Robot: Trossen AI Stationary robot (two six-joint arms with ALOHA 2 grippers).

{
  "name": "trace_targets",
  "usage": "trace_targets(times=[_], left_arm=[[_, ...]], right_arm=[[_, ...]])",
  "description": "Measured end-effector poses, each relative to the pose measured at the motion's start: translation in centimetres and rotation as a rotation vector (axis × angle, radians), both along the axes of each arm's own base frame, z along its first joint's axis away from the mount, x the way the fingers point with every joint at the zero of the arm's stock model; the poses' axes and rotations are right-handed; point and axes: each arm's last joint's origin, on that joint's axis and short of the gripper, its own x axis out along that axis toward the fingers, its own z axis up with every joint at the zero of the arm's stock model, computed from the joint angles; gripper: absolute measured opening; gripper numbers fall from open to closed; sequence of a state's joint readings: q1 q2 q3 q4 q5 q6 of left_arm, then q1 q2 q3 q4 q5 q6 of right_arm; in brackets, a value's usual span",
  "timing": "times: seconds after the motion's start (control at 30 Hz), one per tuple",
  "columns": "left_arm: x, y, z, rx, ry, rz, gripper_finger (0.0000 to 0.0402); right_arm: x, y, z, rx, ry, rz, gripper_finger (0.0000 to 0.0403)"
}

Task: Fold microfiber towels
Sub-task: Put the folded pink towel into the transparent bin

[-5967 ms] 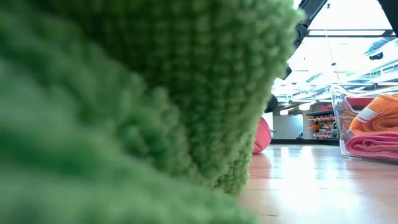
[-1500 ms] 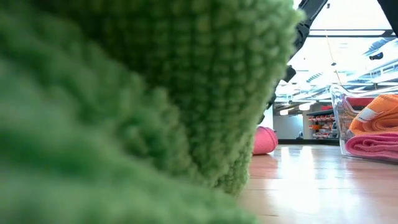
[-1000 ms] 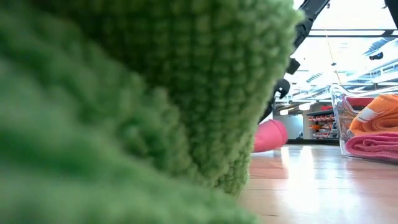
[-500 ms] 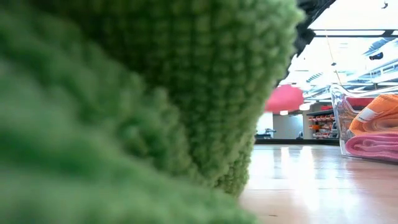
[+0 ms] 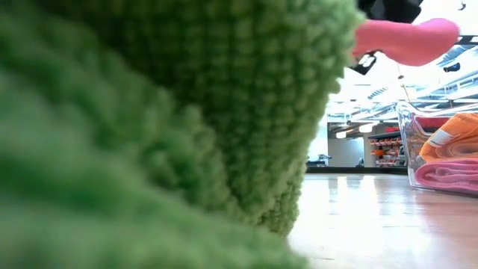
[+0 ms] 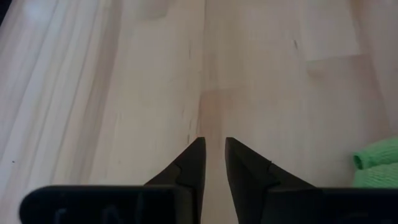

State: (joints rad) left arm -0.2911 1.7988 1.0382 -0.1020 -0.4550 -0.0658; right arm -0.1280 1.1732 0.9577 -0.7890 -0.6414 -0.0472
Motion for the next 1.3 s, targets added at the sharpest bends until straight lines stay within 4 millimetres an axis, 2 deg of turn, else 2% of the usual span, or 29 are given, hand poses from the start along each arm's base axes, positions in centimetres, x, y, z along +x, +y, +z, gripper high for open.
trace_targets(times=[0.13,0.3,0.47,0.63,0.77,1.03,1.17,1.3], left_arm=[[0.1,0.4,0.0,0.002,0.001,0.010,0.0069],[0.2,0.7,0.0,0.012,0.005,0.007,0.0062],[0.2,0.7,0.0,0.018,0.008,0.001,0.0064],[0.2,0.7,0.0,0.019,0.007,0.000,0.0058],[0.2,0.7,0.0,0.026,0.010,-0.007,0.0052],[0.2,0.7,0.0,0.025,0.009,-0.006,0.0052],[0.2,0.7,0.0,0.025,0.009,-0.006,0.0047],[0.2,0.7,0.0,0.024,0.009,-0.006,0.0044]], right_arm=[[-1.6,1.6,-0.1,-0.049,0.119,-0.014,0.0017],[-3.3,3.0,-1.8,-0.026,0.245,-0.007,0.0017],[-5.6,3.1,-4.3,-0.022,0.318,-0.025,0.0017],[-7.0,2.8,-5.8,-0.030,0.295,-0.033,0.0017],[-6.8,2.8,-6.8,-0.018,0.257,-0.045,0.0017],[-6.4,2.6,-7.7,-0.033,0.376,-0.142,0.0030],[-6.3,2.4,-8.5,-0.098,0.469,-0.209,0.0064],[-5.7,2.7,-9.3,-0.163,0.541,-0.232,0.0117]])
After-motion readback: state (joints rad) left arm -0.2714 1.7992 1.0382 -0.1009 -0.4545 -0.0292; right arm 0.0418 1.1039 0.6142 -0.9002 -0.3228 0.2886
